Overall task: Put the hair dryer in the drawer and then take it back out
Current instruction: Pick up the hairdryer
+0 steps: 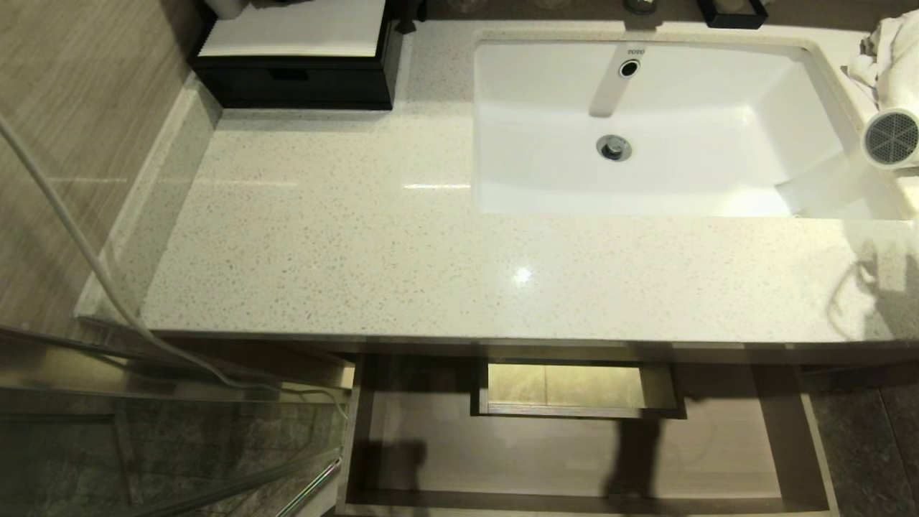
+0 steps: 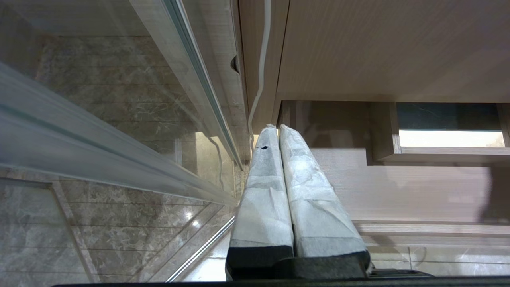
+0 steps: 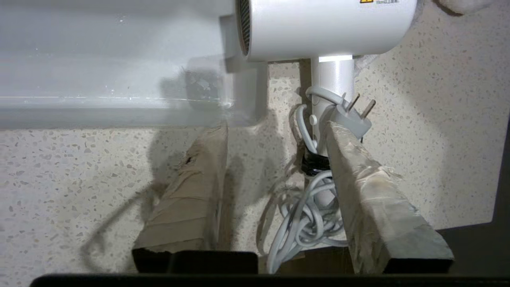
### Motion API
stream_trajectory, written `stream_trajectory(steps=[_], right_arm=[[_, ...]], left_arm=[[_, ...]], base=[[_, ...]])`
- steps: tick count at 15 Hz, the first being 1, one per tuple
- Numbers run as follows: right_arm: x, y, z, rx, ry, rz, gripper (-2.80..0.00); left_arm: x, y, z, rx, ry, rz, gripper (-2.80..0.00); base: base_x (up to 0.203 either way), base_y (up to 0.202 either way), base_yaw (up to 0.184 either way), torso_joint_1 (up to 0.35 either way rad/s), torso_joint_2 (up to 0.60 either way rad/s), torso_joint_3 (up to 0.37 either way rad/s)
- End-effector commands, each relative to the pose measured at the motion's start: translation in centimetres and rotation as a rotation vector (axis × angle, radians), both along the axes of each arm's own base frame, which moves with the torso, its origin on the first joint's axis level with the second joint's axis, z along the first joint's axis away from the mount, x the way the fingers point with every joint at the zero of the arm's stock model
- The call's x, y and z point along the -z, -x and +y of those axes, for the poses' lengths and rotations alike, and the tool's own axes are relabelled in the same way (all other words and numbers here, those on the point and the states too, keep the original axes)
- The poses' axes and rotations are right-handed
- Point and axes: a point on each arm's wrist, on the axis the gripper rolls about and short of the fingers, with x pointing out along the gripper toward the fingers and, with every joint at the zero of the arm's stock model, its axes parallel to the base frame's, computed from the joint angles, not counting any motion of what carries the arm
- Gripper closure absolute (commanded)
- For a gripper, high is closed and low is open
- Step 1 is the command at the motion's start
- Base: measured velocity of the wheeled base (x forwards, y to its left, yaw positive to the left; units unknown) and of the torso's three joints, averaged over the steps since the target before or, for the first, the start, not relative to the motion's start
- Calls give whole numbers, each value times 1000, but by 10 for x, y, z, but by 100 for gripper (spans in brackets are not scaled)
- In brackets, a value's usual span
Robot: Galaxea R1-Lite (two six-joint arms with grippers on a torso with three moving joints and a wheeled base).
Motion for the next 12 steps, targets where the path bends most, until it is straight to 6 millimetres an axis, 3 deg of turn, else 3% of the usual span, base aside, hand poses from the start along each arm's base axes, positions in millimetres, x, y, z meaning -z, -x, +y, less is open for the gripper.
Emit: stream_trajectory(steps=[1,8,12], right_arm=[[2,-8,-11,-50,-36,11,-280],[2,-26,-52,-22,-29,84,-280],[4,-24,-62,-7,26,114,-280]], left_arm=[[0,0,0,0,1,1,0],[0,0,0,0,1,1,0],[0,0,0,0,1,1,0]], base=[[0,0,0,0,0,0],[0,0,0,0,0,0],[0,0,0,0,0,0]])
